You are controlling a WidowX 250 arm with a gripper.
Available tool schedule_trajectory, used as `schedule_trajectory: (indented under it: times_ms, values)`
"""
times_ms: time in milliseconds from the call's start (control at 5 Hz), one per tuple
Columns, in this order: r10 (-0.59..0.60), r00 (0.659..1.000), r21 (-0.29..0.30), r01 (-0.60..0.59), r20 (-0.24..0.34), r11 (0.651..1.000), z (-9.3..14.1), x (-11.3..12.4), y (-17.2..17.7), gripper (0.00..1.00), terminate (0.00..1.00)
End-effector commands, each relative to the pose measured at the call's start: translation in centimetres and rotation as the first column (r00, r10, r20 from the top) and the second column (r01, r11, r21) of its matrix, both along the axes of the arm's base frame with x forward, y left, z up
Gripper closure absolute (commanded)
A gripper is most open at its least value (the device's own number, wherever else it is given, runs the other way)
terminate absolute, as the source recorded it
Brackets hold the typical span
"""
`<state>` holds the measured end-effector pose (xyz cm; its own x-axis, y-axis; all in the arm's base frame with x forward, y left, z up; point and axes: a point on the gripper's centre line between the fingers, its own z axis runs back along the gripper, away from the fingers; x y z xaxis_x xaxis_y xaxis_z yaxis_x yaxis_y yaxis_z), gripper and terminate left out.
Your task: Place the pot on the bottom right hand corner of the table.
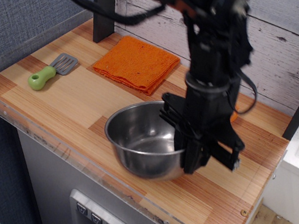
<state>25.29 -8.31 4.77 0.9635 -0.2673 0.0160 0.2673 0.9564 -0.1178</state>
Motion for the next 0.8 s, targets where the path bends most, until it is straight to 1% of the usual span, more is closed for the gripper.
schedule_trajectory:
  times_ms: [0,200,400,600]
  values:
    - [-0.118,0.993,0.018,0.118,-0.004,0.993,-0.6,-1.1,-2.5,1.00,0.00]
    - [-0.143,0.990,0.019,0.143,0.005,0.990,0.2,-1.5,-3.2,0.00,0.00]
    - [-0.105,0.994,-0.035,0.106,0.024,0.994,2.3,-1.3,-2.7,0.00,0.00]
    - [-0.031,0.996,-0.089,0.039,0.082,0.995,7.1,-1.6,-1.6,0.00,0.00]
